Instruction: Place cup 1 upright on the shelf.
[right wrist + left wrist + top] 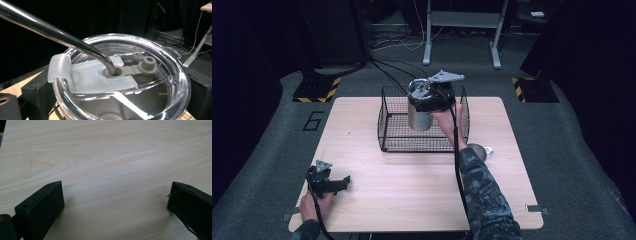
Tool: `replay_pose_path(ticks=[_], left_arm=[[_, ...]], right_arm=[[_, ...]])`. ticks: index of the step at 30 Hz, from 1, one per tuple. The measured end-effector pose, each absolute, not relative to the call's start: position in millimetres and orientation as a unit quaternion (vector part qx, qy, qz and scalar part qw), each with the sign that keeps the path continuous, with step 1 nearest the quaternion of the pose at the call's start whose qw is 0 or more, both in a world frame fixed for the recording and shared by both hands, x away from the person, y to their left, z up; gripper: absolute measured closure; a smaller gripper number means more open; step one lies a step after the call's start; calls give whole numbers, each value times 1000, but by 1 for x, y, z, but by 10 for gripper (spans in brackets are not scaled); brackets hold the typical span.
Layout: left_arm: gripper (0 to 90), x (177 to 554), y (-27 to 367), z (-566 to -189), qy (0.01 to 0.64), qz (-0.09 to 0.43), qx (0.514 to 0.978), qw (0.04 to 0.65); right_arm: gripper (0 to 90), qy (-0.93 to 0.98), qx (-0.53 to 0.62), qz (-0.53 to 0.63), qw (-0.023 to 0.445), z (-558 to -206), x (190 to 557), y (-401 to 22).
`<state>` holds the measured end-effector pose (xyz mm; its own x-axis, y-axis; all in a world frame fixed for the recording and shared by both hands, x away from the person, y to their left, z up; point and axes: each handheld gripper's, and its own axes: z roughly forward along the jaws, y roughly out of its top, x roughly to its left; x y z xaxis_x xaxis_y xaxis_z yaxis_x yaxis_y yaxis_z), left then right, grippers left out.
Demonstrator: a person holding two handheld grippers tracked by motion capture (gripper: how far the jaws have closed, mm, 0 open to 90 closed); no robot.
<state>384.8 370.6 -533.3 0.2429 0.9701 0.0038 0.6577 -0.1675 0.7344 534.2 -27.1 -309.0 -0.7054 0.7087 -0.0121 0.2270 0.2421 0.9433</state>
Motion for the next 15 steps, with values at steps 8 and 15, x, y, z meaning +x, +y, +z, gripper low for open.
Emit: replay_pose_path(ticks=[8,15], left_arm=[[4,385,371,-533,561,247,726,312],[4,385,371,-533,561,247,726,312]], right_arm=[[36,752,318,530,227,-315,541,-25],[36,753,325,525,226,-323,550,-19]])
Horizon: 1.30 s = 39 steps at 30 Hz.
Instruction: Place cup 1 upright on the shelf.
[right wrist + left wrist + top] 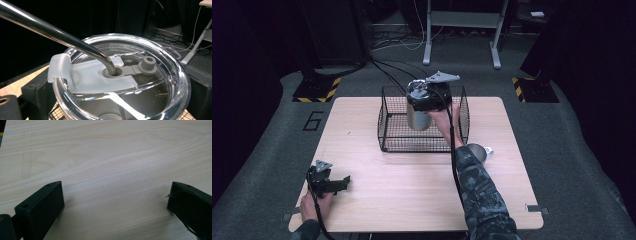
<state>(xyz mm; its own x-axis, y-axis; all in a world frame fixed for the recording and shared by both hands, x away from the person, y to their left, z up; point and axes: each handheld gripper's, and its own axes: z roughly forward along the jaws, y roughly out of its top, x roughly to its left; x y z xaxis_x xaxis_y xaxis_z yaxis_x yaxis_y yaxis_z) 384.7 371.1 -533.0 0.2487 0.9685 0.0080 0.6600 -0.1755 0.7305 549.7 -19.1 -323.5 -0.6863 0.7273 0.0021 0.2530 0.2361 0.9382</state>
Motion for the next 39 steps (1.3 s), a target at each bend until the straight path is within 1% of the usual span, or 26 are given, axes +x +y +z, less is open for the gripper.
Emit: replay_pose_path(ticks=[22,26,39], left_arm=[[5,385,370,-533,564,245,723,315],[5,385,370,-533,564,245,723,315],[4,384,370,-533,564,245,723,315]], right_arm=[[36,760,346,511,206,-351,569,-3],[36,762,352,507,197,-356,570,2],[36,772,349,497,190,-367,572,15]])
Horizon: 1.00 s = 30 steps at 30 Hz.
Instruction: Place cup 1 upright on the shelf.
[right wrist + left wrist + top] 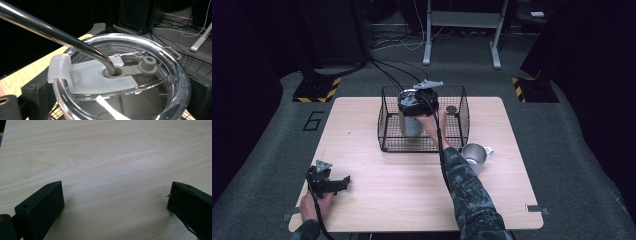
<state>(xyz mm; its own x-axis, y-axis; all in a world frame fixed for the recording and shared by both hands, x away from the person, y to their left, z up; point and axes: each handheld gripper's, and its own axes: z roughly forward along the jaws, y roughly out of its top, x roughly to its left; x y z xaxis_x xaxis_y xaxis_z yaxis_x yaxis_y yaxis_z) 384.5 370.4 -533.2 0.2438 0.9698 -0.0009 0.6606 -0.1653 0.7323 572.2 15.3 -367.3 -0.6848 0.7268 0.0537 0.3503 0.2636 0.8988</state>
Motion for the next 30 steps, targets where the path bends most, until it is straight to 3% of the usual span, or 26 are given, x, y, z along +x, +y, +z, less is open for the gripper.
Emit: replay_pose_path(ticks=[30], left_arm=[[5,385,371,-533,562,246,725,314]], right_arm=[[36,785,359,474,173,-391,583,38]])
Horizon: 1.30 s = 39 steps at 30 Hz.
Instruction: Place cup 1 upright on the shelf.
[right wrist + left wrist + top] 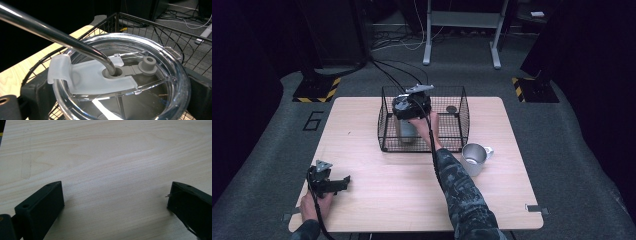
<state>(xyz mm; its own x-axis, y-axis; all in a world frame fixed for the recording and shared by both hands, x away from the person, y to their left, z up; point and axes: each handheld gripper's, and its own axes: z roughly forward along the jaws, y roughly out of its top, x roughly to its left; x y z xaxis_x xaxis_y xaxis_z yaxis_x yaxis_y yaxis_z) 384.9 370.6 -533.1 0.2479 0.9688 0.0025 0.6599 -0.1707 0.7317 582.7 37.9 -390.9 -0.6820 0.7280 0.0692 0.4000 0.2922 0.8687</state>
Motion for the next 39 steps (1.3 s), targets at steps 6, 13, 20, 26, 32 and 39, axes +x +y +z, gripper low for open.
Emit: replay_pose_path(ticks=[6,13,20,26,32,39], left_arm=[[5,385,370,-533,562,245,724,315],[5,385,370,-533,563,245,724,315],[4,385,370,-533,564,247,722,317],[4,385,370,-533,564,247,722,315],[5,385,370,-533,564,246,723,315],[4,385,370,-533,563,246,724,314]], right_arm=[[36,788,359,468,175,-394,585,39],[35,790,361,464,176,-397,588,42],[35,797,357,453,180,-400,588,46],[34,807,349,440,180,-399,585,46],[34,815,345,429,180,-398,581,43],[31,824,339,420,173,-397,578,42]])
